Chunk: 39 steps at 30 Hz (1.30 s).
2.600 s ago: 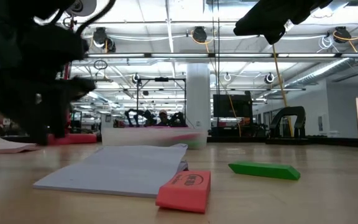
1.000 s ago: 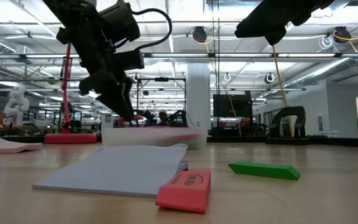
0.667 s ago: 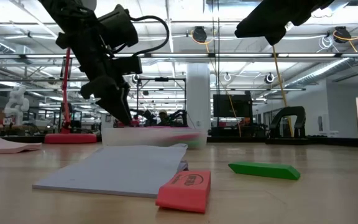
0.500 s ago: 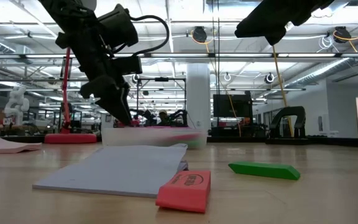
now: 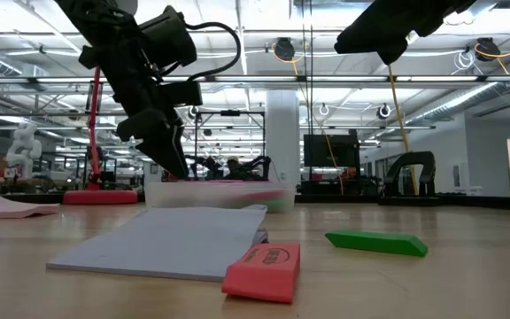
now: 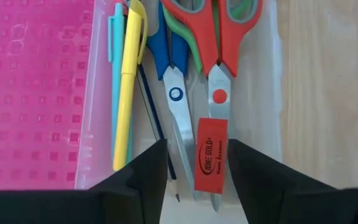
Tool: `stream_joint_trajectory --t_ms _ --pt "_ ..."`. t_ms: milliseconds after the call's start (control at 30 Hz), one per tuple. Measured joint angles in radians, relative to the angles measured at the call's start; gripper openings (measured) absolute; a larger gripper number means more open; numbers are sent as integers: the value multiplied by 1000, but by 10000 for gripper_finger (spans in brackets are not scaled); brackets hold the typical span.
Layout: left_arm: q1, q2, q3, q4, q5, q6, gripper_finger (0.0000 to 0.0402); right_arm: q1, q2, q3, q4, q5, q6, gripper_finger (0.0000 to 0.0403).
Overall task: Pack school essentials
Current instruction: Put the green eraser into the pink supply box
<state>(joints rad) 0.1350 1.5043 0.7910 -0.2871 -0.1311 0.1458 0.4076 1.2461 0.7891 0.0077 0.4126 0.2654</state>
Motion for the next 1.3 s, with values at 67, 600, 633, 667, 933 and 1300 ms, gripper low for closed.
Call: stream_joint_trajectory --t_ms 67,600,633,667,933,1300 --pt "-5 -3 0 0 0 -8 172 0 0 0 1 0 9 59" --pt "-69 -165 2 4 0 -56 173 38 108 0 104 -81 141 59" --pt "-74 -171 2 3 0 -57 173 43 126 6 112 -84 143 59" --pt "-79 -175 2 -2 0 -55 173 51 145 18 112 -85 143 59" --pt "-98 -176 2 0 0 -26 173 96 323 236 -6 -103 140 59" --pt "-97 -176 2 0 0 -19 173 147 495 392 -156 -99 236 95"
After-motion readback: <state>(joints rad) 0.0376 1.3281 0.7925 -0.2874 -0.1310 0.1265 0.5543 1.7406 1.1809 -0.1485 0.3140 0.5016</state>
